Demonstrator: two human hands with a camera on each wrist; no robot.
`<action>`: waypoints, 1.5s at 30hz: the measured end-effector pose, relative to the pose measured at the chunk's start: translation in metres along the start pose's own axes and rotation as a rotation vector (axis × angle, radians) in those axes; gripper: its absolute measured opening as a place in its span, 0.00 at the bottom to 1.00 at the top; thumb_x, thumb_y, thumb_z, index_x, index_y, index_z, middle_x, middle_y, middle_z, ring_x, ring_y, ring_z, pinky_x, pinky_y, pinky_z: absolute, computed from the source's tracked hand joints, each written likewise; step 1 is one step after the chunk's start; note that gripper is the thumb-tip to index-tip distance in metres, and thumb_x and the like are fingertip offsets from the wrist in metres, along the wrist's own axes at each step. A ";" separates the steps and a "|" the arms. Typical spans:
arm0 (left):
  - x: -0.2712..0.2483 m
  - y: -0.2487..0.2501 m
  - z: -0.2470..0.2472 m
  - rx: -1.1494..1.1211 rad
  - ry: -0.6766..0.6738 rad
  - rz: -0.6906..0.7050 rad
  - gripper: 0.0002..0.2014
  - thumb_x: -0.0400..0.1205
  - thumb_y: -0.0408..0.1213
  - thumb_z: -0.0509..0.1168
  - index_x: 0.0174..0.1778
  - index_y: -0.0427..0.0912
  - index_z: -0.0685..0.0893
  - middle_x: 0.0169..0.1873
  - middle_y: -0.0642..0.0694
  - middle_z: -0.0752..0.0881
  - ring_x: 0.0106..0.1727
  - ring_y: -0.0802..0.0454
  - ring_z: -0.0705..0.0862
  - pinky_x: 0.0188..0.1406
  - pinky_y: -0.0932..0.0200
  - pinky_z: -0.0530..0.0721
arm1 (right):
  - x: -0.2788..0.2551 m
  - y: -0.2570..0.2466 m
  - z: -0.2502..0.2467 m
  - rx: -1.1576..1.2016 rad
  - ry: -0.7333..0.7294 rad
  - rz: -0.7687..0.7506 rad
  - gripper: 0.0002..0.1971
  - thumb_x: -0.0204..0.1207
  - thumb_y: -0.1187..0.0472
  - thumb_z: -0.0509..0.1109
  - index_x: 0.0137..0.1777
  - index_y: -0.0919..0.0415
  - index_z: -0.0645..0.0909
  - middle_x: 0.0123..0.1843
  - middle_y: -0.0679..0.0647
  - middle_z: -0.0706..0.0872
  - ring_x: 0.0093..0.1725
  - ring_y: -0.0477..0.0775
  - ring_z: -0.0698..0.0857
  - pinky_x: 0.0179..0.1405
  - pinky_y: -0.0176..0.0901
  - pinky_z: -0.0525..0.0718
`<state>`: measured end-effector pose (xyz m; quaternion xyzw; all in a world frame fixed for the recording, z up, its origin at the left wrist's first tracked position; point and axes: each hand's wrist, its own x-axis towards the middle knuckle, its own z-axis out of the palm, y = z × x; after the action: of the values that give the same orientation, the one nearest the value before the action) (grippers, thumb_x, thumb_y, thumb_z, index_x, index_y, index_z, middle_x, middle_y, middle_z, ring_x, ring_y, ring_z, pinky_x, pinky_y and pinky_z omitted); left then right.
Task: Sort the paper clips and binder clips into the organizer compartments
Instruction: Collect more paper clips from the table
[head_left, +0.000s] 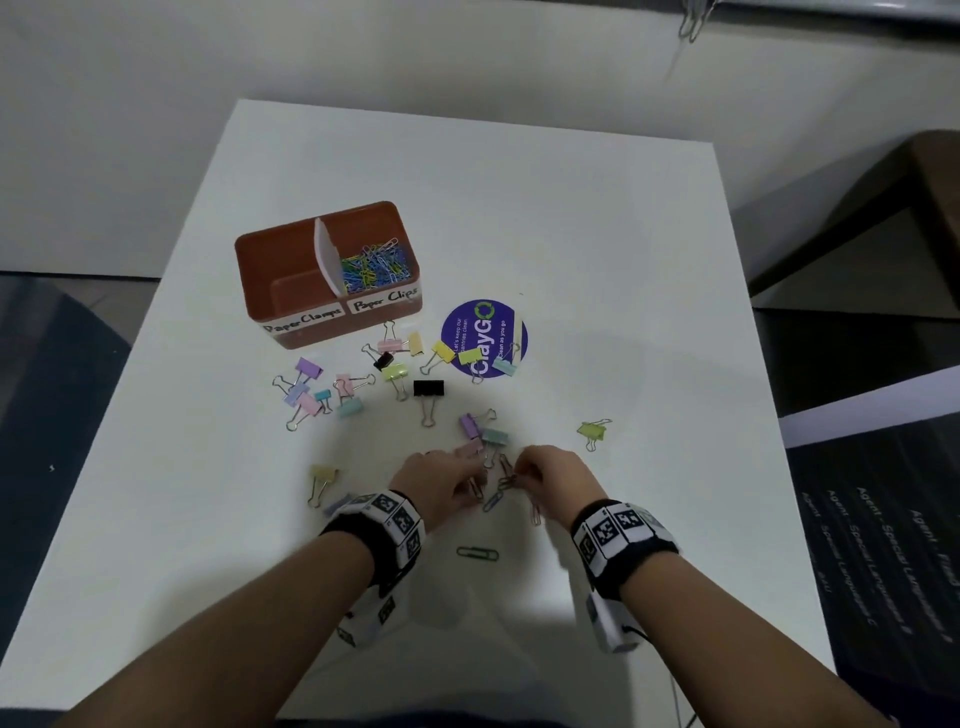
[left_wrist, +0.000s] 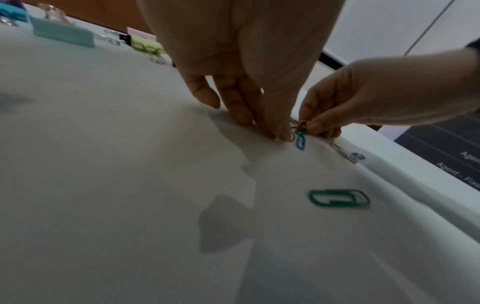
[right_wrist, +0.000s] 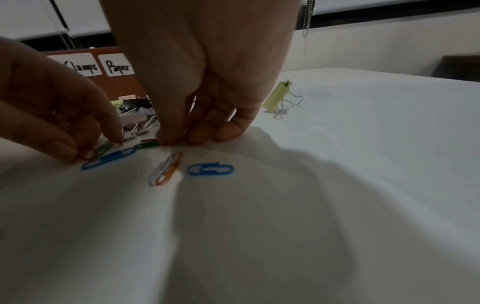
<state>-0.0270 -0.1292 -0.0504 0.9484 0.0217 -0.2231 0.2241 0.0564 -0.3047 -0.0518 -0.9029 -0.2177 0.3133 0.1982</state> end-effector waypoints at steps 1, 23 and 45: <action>0.001 0.002 0.001 0.024 0.019 -0.001 0.13 0.78 0.48 0.65 0.58 0.55 0.81 0.53 0.50 0.87 0.57 0.48 0.82 0.58 0.55 0.76 | -0.001 0.001 -0.001 0.009 -0.001 0.003 0.07 0.75 0.56 0.71 0.49 0.57 0.85 0.50 0.55 0.88 0.51 0.57 0.84 0.46 0.39 0.75; 0.020 0.011 -0.014 0.224 0.084 -0.086 0.11 0.80 0.51 0.63 0.54 0.52 0.83 0.62 0.50 0.80 0.63 0.44 0.76 0.61 0.50 0.73 | 0.012 -0.008 -0.003 -0.062 -0.019 0.052 0.07 0.76 0.52 0.67 0.48 0.52 0.82 0.52 0.53 0.83 0.52 0.58 0.82 0.56 0.52 0.81; 0.011 0.029 0.007 0.023 0.022 -0.069 0.11 0.78 0.49 0.66 0.53 0.50 0.82 0.53 0.50 0.86 0.60 0.47 0.79 0.61 0.52 0.74 | -0.007 0.011 -0.014 0.133 -0.045 0.060 0.14 0.68 0.58 0.77 0.53 0.50 0.80 0.39 0.48 0.84 0.40 0.51 0.82 0.45 0.45 0.81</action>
<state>-0.0160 -0.1587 -0.0488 0.9520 0.0542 -0.2207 0.2050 0.0636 -0.3210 -0.0434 -0.8865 -0.1735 0.3530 0.2436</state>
